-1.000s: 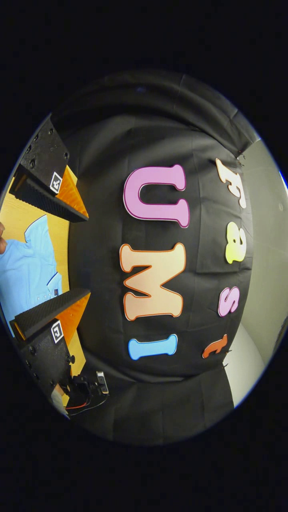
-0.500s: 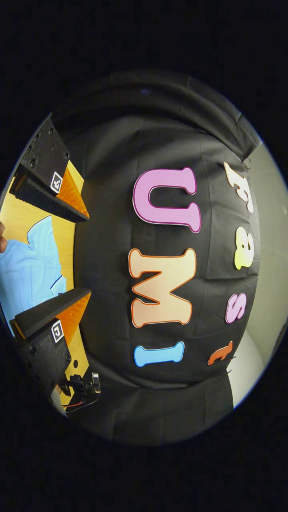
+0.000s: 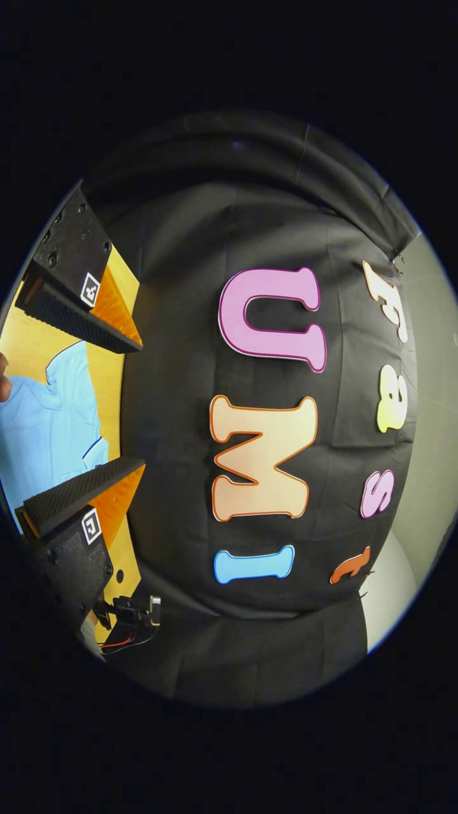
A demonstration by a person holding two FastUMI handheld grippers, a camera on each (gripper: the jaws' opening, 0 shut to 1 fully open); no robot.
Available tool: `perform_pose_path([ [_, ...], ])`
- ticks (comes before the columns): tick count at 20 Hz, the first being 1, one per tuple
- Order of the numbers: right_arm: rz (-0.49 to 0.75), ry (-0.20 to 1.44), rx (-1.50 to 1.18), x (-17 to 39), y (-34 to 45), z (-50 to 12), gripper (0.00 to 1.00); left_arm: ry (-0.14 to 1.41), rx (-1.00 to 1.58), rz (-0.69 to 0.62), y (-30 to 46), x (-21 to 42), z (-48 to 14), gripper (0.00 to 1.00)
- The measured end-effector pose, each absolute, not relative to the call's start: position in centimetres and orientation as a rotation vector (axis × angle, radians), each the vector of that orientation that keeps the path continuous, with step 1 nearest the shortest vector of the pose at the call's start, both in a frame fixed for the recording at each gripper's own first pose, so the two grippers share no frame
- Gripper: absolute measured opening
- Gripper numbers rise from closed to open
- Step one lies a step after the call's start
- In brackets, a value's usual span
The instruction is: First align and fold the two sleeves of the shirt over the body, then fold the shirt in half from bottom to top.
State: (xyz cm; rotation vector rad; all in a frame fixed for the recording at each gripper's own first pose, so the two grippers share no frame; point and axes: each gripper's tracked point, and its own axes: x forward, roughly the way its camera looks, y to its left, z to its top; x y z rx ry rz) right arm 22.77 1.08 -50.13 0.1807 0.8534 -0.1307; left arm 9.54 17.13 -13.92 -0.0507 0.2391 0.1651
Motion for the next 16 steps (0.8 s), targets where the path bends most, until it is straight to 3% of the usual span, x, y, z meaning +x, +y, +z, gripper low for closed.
perform_pose_path([
  [5, -0.016, 0.782, 0.280, 23.7, 8.1, -46.3, 0.04, 0.241, -0.055, 0.183, 18.1, 9.3, -14.2, 0.98],
  [14, 0.063, 0.898, 0.329, 21.5, 15.9, -50.6, 0.03, 0.286, -0.065, 0.237, 20.9, 8.3, -16.3, 0.98],
  [15, 0.067, 0.913, 0.330, 20.8, 16.2, -50.5, 0.10, 0.295, -0.071, 0.245, 21.3, 8.2, -16.8, 0.98],
  [16, 0.081, 0.904, 0.325, 20.8, 16.4, -49.9, 0.31, 0.305, -0.082, 0.255, 21.7, 8.1, -17.3, 0.98],
])
